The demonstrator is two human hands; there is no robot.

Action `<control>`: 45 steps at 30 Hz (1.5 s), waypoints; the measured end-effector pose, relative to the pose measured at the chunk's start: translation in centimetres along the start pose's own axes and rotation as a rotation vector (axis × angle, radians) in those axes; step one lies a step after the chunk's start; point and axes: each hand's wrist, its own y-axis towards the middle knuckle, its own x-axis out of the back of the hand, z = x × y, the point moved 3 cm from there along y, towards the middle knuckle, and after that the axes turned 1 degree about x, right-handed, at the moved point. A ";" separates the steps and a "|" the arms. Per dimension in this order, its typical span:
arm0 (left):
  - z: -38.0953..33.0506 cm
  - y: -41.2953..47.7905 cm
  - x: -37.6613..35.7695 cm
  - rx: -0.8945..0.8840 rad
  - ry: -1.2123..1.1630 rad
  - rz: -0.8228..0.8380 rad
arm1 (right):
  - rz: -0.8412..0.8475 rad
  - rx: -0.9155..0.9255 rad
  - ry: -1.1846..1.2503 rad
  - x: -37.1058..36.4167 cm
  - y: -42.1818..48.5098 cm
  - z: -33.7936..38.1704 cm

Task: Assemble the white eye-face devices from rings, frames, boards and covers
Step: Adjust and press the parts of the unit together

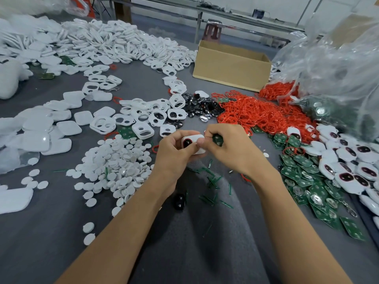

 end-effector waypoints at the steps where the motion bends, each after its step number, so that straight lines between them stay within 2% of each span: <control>1: 0.1 0.0 0.0 0.009 0.018 -0.012 | -0.011 -0.001 -0.008 -0.1 0.0 -0.1; 9: 0.2 0.1 0.2 0.025 0.046 -0.099 | 0.086 -0.014 -0.101 -1.0 0.1 0.0; 14: 0.3 0.2 0.4 -0.106 0.370 -0.196 | 0.148 0.012 -0.062 -0.8 -0.2 0.0; 18: 0.0 -0.3 0.1 -0.272 0.589 -0.241 | 0.103 0.034 -0.097 -0.8 -0.2 -0.1; 22: -0.1 -0.4 0.1 -0.286 0.606 -0.276 | 0.014 0.038 -0.156 -1.6 0.0 0.1; 36: -0.2 -0.9 -0.2 -0.332 0.632 -0.421 | -0.167 0.054 -0.113 -3.0 -0.8 0.7; 45: 0.0 -1.1 -0.1 -0.327 0.663 -0.460 | -0.213 0.044 -0.089 -3.6 -1.2 0.5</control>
